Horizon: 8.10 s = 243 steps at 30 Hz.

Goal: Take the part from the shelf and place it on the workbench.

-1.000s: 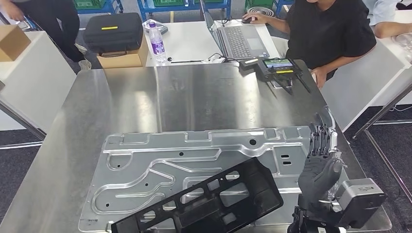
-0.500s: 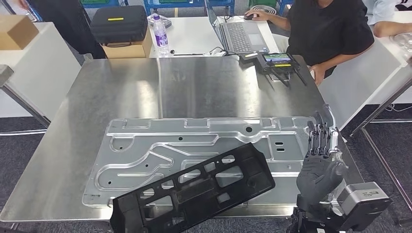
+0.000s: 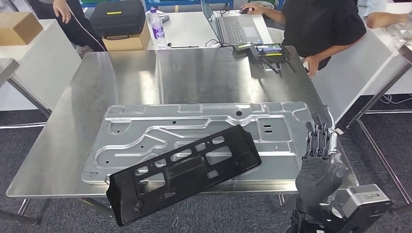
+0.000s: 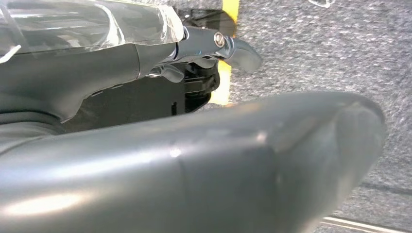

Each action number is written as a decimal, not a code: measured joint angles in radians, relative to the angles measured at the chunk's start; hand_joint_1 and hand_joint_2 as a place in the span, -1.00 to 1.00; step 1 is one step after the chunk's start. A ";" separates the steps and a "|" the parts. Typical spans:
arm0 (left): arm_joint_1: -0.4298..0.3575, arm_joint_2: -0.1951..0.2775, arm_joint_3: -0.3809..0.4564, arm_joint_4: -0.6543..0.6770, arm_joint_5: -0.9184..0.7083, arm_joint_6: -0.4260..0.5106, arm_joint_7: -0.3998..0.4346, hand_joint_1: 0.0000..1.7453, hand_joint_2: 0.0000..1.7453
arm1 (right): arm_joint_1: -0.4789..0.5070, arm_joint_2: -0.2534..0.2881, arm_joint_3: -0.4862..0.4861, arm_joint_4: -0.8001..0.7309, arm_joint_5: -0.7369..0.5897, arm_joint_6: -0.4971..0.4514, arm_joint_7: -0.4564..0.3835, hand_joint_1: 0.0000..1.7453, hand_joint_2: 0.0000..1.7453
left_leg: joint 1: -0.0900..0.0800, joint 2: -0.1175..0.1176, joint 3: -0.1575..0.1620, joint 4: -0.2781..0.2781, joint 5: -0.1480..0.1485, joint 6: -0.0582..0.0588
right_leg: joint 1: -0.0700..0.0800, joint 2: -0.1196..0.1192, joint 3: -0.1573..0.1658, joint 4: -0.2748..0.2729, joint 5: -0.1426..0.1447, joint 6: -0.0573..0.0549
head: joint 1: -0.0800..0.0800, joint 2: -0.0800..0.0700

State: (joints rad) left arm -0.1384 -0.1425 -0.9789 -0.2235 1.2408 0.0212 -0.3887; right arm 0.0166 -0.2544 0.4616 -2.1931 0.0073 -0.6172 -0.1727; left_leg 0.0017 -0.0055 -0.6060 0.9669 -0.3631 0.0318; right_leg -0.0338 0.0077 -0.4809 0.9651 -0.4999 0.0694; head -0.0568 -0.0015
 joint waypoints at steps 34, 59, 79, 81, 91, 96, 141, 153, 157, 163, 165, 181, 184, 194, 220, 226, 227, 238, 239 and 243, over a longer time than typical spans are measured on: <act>-0.007 -0.005 0.000 0.000 -0.013 0.026 -0.018 -1.00 -1.00 | -0.025 -0.002 0.050 0.004 0.058 0.000 0.074 -1.00 -1.00 | -0.013 -0.042 0.032 0.094 -0.149 0.003 | 0.012 -0.010 -0.051 -0.020 0.057 -0.042 | -0.001 0.000; -0.006 -0.008 0.000 0.000 -0.020 0.029 -0.022 -1.00 -1.00 | -0.024 -0.009 0.064 0.007 0.062 0.000 0.084 -1.00 -1.00 | -0.011 -0.118 0.054 -0.015 -0.048 0.030 | 0.011 0.088 -0.066 -0.005 0.055 -0.026 | 0.003 0.000; -0.005 -0.007 0.001 0.000 -0.013 0.031 -0.018 -1.00 -1.00 | -0.028 -0.011 0.075 0.007 0.059 0.000 0.076 -1.00 -1.00 | -0.001 0.018 0.055 -0.026 -0.049 0.025 | 0.006 -0.077 -0.070 0.045 -0.002 0.001 | 0.001 0.000; -0.004 -0.008 0.001 0.000 -0.014 0.029 -0.018 -1.00 -1.00 | -0.025 -0.012 0.075 0.007 0.061 0.000 0.075 -1.00 -1.00 | -0.001 -0.004 0.055 -0.027 -0.046 0.034 | 0.006 -0.026 -0.134 0.187 -0.074 0.001 | 0.003 0.000; -0.005 -0.007 0.000 0.000 -0.015 0.028 -0.019 -1.00 -1.00 | -0.020 -0.017 0.077 0.008 0.062 0.000 0.077 -1.00 -1.00 | -0.001 -0.135 0.040 -0.009 -0.049 0.011 | 0.003 0.060 -0.062 -0.001 0.039 -0.018 | 0.002 0.000; -0.006 -0.006 0.000 0.000 -0.016 0.029 -0.019 -1.00 -1.00 | -0.021 -0.017 0.077 0.007 0.063 0.000 0.077 -1.00 -1.00 | 0.000 -0.025 -0.055 0.181 -0.146 -0.019 | 0.003 -0.009 -0.056 -0.006 0.039 -0.043 | -0.004 0.000; -0.009 -0.013 0.001 0.000 -0.005 0.027 -0.025 -1.00 -1.00 | -0.025 -0.031 0.092 0.008 0.003 0.000 0.055 -1.00 -1.00 | -0.006 0.011 0.045 -0.030 -0.034 0.031 | 0.010 -0.051 -0.058 0.105 -0.071 -0.011 | -0.005 0.000; -0.010 -0.011 0.001 0.000 -0.005 0.026 -0.027 -1.00 -1.00 | -0.023 -0.035 0.099 0.023 0.001 0.000 0.052 -1.00 -1.00 | 0.008 -0.124 0.031 -0.001 -0.051 -0.006 | -0.004 0.038 -0.069 0.018 0.032 -0.022 | -0.001 0.000; -0.011 -0.010 0.001 0.000 -0.006 0.025 -0.031 -1.00 -1.00 | -0.023 -0.036 0.100 0.023 0.001 0.000 0.051 -1.00 -1.00 | 0.004 -0.019 -0.055 0.179 -0.141 -0.022 | -0.001 -0.009 -0.065 0.016 0.031 -0.044 | -0.006 0.000; -0.013 -0.010 0.001 0.000 -0.004 0.023 -0.025 -1.00 -1.00 | -0.029 -0.036 0.107 0.023 -0.002 0.000 0.048 -1.00 -1.00 | -0.003 0.033 -0.036 0.124 -0.088 -0.002 | 0.009 -0.086 -0.054 0.016 0.019 -0.045 | -0.007 0.000; -0.014 -0.010 0.001 0.000 -0.003 0.023 -0.023 -1.00 -1.00 | -0.031 -0.036 0.108 0.024 -0.004 0.000 0.046 -1.00 -1.00 | -0.015 0.066 0.017 0.019 -0.054 0.011 | 0.012 -0.106 -0.047 0.015 0.013 -0.038 | -0.006 0.000; -0.011 -0.012 0.001 0.000 -0.016 0.021 -0.022 -1.00 -1.00 | -0.028 -0.051 0.116 0.031 -0.013 0.000 0.045 -1.00 -1.00 | -0.007 -0.126 0.043 -0.011 -0.048 0.017 | 0.001 0.061 -0.067 0.013 0.034 -0.014 | -0.002 0.000; -0.010 -0.010 0.001 0.000 -0.014 0.026 -0.025 -1.00 -1.00 | -0.027 -0.053 0.117 0.032 -0.024 0.000 0.047 -1.00 -1.00 | -0.004 -0.135 0.033 -0.005 -0.050 0.003 | 0.004 0.031 -0.065 0.010 0.036 -0.033 | -0.003 0.000; -0.012 -0.010 0.001 0.000 -0.015 0.034 -0.014 -1.00 -1.00 | -0.028 -0.054 0.163 0.098 -0.117 0.030 0.065 -1.00 -1.00 | -0.007 0.045 -0.019 0.082 -0.065 -0.008 | 0.015 -0.103 -0.038 0.007 0.013 -0.050 | -0.010 0.000; -0.034 -0.027 -0.031 0.000 -0.076 0.018 0.051 -1.00 -1.00 | -0.122 0.042 0.538 0.877 -0.375 0.393 0.052 -1.00 -1.00 | 0.001 -0.009 -0.117 0.288 -0.176 -0.016 | 0.019 -0.050 -0.065 0.016 0.029 -0.063 | -0.004 0.000; -0.037 -0.028 -0.042 0.000 -0.085 0.016 0.050 -1.00 -1.00 | -0.129 0.096 0.570 1.175 -0.394 0.380 0.095 -1.00 -1.00 | -0.027 0.065 0.023 0.010 -0.055 0.021 | 0.027 -0.125 -0.049 0.014 0.014 -0.056 | -0.004 0.000; -0.037 -0.029 -0.043 0.000 -0.087 0.016 0.049 -1.00 -1.00 | -0.129 0.105 0.578 1.228 -0.392 0.381 0.111 -1.00 -1.00 | -0.033 0.071 0.032 -0.009 -0.053 0.023 | 0.026 -0.135 -0.045 0.013 0.011 -0.051 | -0.004 0.000; -0.037 -0.035 -0.050 0.000 -0.086 0.031 0.049 -1.00 -1.00 | -0.114 0.139 0.652 1.671 -0.369 0.362 0.497 -1.00 -1.00 | -0.012 -0.083 0.068 -0.040 -0.037 0.032 | 0.013 -0.006 -0.142 0.206 -0.055 -0.016 | 0.002 0.000; -0.037 -0.035 -0.050 0.000 -0.086 0.032 0.046 -1.00 -1.00 | -0.115 0.139 0.656 1.697 -0.368 0.365 0.523 -1.00 -1.00 | -0.009 -0.098 0.068 -0.036 -0.040 0.028 | 0.009 0.013 -0.112 0.133 -0.016 -0.013 | 0.002 0.000; -0.036 -0.032 -0.050 0.000 -0.082 0.036 0.034 -1.00 -1.00 | -0.123 0.145 0.670 1.772 -0.378 0.367 0.570 -1.00 -1.00 | -0.009 -0.131 0.059 -0.020 -0.051 0.008 | 0.012 0.048 -0.058 0.011 0.032 -0.030 | 0.006 0.000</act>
State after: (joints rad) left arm -0.1741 -0.1744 -1.0288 -0.2232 1.1590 0.0570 -0.3549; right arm -0.1066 -0.1092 1.1317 -0.4206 -0.3705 -0.2504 0.3970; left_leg -0.0069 -0.1363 -0.5469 0.9467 -0.4139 0.0399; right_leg -0.0223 0.0558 -0.5387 0.9761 -0.4676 0.0393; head -0.0508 -0.0015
